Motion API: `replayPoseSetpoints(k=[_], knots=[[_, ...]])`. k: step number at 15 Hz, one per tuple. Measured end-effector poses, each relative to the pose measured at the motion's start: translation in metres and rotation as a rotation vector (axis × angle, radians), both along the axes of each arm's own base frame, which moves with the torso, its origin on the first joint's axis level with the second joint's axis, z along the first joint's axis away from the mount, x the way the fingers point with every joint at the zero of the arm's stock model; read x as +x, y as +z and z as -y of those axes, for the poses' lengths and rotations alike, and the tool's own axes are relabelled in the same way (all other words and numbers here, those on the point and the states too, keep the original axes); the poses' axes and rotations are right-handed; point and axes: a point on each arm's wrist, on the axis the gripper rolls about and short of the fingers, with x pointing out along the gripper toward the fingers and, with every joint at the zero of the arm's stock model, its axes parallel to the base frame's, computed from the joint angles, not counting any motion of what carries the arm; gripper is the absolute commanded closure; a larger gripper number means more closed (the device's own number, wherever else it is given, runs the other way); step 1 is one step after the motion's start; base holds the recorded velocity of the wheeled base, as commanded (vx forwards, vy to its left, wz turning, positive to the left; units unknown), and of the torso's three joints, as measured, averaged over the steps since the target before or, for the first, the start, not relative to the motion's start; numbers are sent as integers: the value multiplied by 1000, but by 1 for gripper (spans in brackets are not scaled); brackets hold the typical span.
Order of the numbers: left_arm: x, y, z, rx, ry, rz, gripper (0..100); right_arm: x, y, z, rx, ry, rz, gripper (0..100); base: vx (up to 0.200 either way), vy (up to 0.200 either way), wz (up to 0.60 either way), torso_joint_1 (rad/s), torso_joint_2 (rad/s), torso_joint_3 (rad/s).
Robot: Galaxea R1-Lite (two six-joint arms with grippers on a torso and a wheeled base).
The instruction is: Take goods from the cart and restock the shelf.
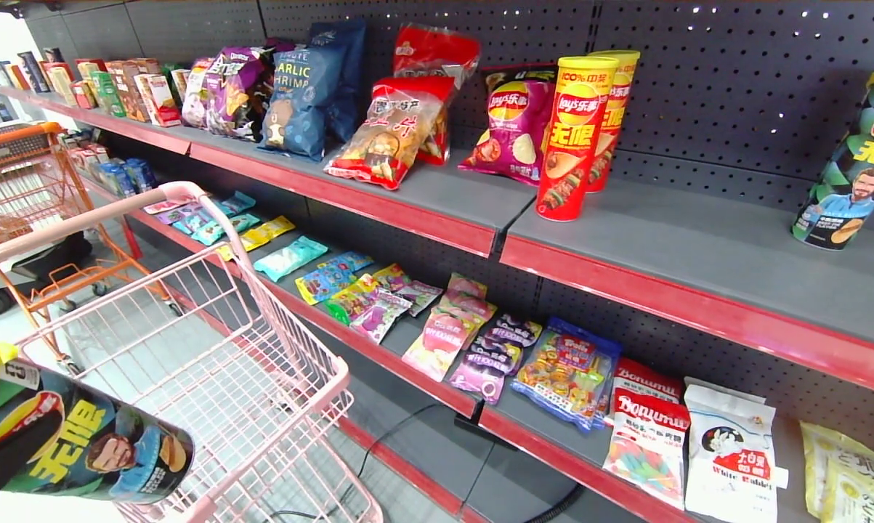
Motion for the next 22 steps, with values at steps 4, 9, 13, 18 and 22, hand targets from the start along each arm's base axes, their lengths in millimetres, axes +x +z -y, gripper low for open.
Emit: replayPoseSetpoints(k=[4, 9, 13, 18, 22], knots=[[1, 0, 0, -3, -13, -2, 100, 0, 0, 0, -1, 1, -2, 0, 0, 0, 0, 29, -79, -56], [0, 1, 0, -3, -14, 2, 100, 0, 0, 0, -1, 0, 0, 0, 0, 0, 0, 191, -500, -307], [0, 0, 0, -3, -13, 1, 100, 0, 0, 0, 0, 1, 1, 0, 0, 0, 0, 229, -569, -334], [1, 0, 0, -3, -13, -1, 100, 0, 0, 0, -1, 0, 0, 0, 0, 0, 0, 173, -404, -233], [0, 0, 0, -2, -13, 2, 100, 0, 0, 0, -1, 0, 0, 0, 0, 0, 0, 156, -366, -210]])
